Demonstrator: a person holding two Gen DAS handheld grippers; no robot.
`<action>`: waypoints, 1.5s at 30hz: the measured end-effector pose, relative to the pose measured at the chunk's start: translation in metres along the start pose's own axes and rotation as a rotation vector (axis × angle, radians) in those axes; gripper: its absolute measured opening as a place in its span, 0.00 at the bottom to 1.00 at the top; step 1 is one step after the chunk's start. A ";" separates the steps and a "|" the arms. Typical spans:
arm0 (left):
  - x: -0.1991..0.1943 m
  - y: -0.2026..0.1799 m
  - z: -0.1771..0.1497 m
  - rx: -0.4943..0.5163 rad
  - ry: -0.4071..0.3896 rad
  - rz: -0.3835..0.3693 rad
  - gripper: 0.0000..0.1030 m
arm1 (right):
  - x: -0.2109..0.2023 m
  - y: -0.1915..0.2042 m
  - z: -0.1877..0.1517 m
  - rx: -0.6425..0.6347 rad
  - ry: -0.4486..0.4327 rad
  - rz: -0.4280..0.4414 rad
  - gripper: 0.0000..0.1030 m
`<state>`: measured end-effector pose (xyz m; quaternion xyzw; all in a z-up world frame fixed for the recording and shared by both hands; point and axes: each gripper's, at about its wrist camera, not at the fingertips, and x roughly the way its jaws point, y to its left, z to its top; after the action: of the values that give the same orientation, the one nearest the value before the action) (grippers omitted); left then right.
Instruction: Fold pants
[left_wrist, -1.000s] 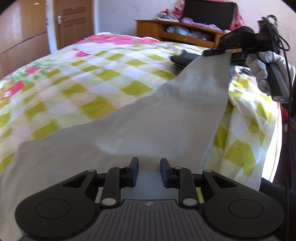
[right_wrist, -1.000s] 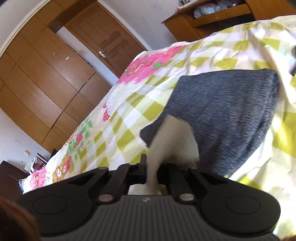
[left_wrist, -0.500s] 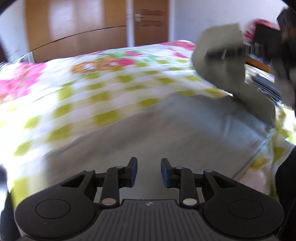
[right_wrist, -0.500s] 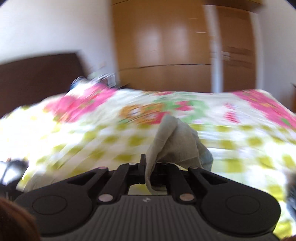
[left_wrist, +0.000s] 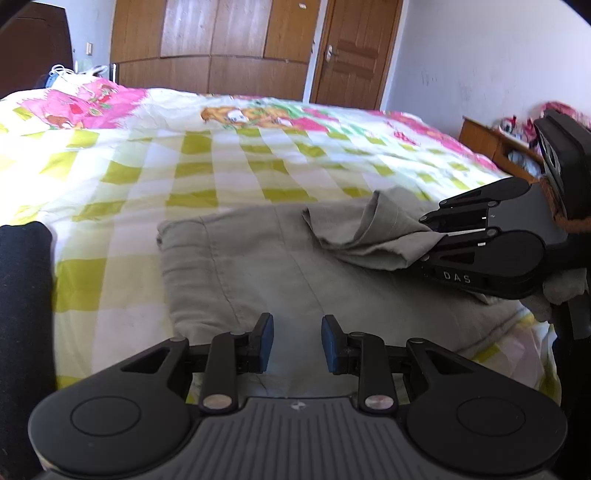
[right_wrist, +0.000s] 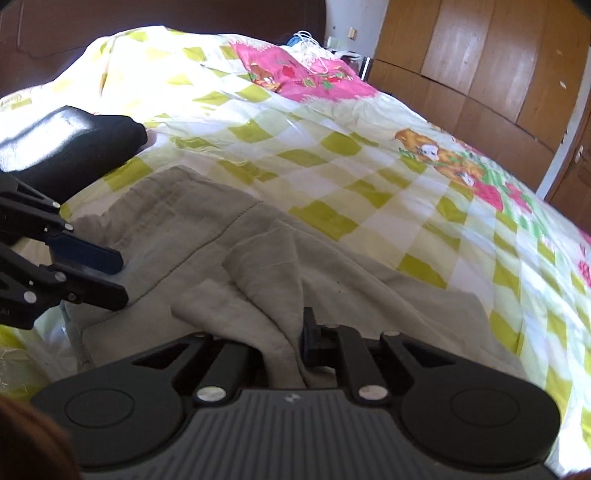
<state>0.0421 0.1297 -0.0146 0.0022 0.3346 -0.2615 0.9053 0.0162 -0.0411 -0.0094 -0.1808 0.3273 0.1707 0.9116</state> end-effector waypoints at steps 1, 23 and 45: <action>-0.001 0.002 0.000 -0.003 -0.012 0.003 0.39 | -0.001 0.003 0.003 -0.011 -0.009 -0.008 0.08; -0.007 0.012 -0.029 -0.060 0.003 -0.042 0.40 | 0.030 0.093 0.046 -0.092 -0.035 0.134 0.05; -0.075 0.023 -0.021 -0.043 -0.058 0.067 0.40 | -0.021 0.049 0.065 0.063 -0.103 0.365 0.35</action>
<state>-0.0077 0.1885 0.0109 -0.0135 0.3133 -0.2237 0.9228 0.0150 0.0267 0.0408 -0.0809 0.3126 0.3318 0.8864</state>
